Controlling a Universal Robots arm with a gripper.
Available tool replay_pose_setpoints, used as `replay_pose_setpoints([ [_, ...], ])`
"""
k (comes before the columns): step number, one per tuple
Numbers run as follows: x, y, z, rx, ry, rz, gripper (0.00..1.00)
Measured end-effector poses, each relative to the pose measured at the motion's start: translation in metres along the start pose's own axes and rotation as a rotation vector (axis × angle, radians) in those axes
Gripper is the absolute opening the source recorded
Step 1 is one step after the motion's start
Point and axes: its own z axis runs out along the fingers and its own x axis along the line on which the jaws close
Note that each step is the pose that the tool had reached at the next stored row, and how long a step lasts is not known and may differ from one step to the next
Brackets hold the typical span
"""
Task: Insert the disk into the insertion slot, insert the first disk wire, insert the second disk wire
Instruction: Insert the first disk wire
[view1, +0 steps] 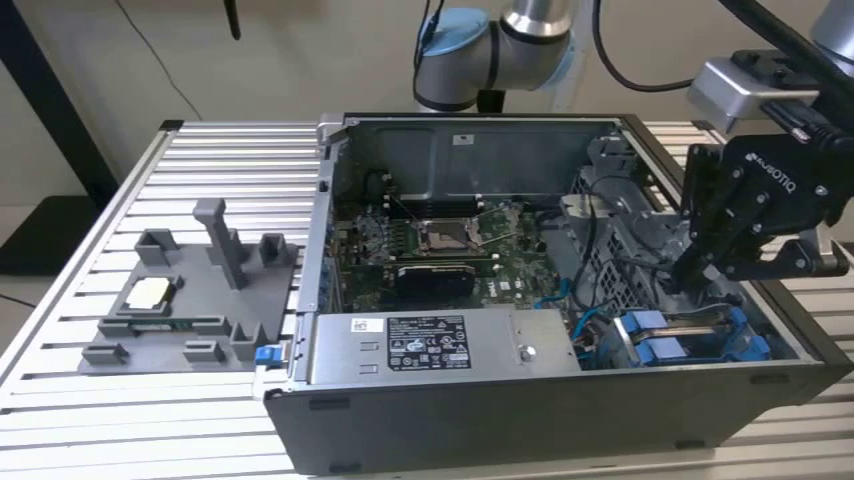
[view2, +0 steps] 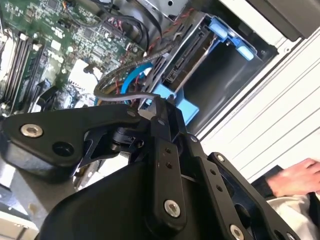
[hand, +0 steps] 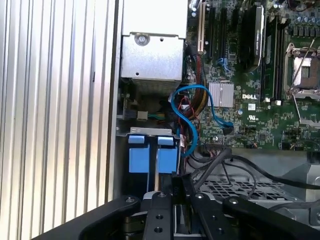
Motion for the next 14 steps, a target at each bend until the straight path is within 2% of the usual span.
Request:
replay_pose_setpoints([
  [2,0.0045,-0.0014,0.0003,-0.0141,-0.0005,0.001,0.19],
  [5,0.0096,-0.0020,0.0010,-0.0221,-0.0007,0.001,0.19],
  [12,0.0131,-0.0058,0.0039,-0.0200,-0.0061,0.000,0.19],
  [14,0.0133,-0.0094,0.0050,-0.0187,-0.0075,0.000,0.19],
])
